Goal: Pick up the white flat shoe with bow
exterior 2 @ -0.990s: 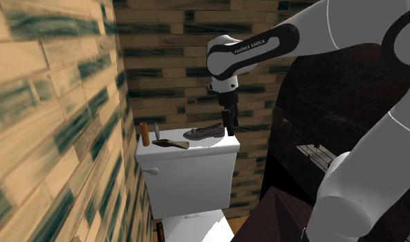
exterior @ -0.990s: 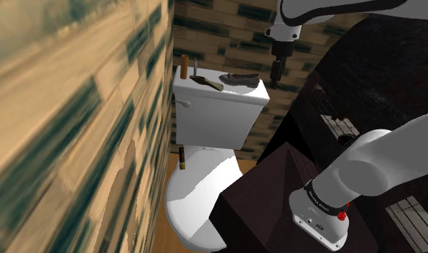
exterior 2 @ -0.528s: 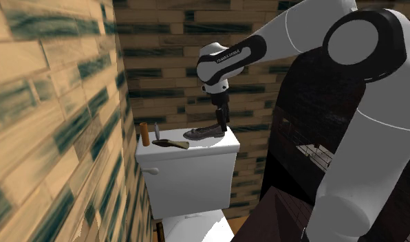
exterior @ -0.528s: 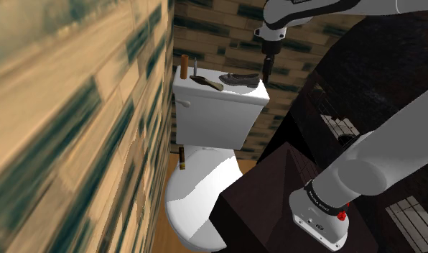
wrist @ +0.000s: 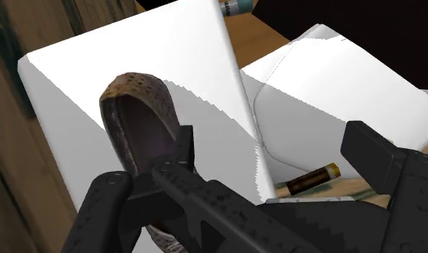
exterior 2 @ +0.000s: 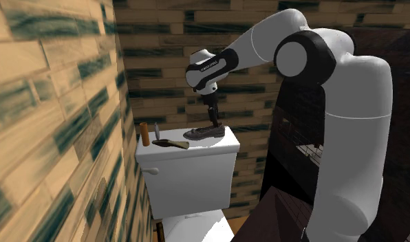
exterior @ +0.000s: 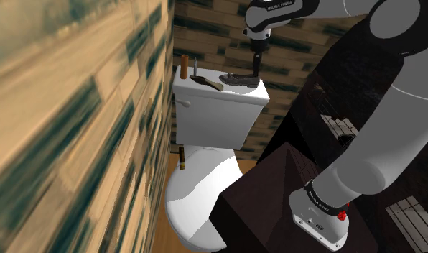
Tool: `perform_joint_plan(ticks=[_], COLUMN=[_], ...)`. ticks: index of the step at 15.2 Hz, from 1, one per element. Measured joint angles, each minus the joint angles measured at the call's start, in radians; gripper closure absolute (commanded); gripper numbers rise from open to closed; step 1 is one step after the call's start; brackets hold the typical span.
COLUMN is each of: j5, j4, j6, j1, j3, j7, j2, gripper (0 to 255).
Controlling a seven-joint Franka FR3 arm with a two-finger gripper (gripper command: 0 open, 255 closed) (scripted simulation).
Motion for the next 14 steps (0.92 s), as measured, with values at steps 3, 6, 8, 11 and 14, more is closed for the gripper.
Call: perform_joint_plan(ticks=[3, 6, 8, 11, 14], j5=[-0.002, -0.005, -0.005, -0.004, -0.005], j4=[0.126, 0.264, 0.378, 0.511, 0.506], j6=[0.004, -0.006, -0.025, -0.044, -0.018], j1=[-0.015, -0.029, -0.038, -0.050, -0.053], j3=[-0.001, 0.001, 0.005, 0.010, 0.011], j7=[-0.055, -0.108, -0.140, -0.174, -0.174], j2=[0.113, 0.226, 0.309, 0.411, 0.431], gripper=[0, 0, 0, 0, 0])
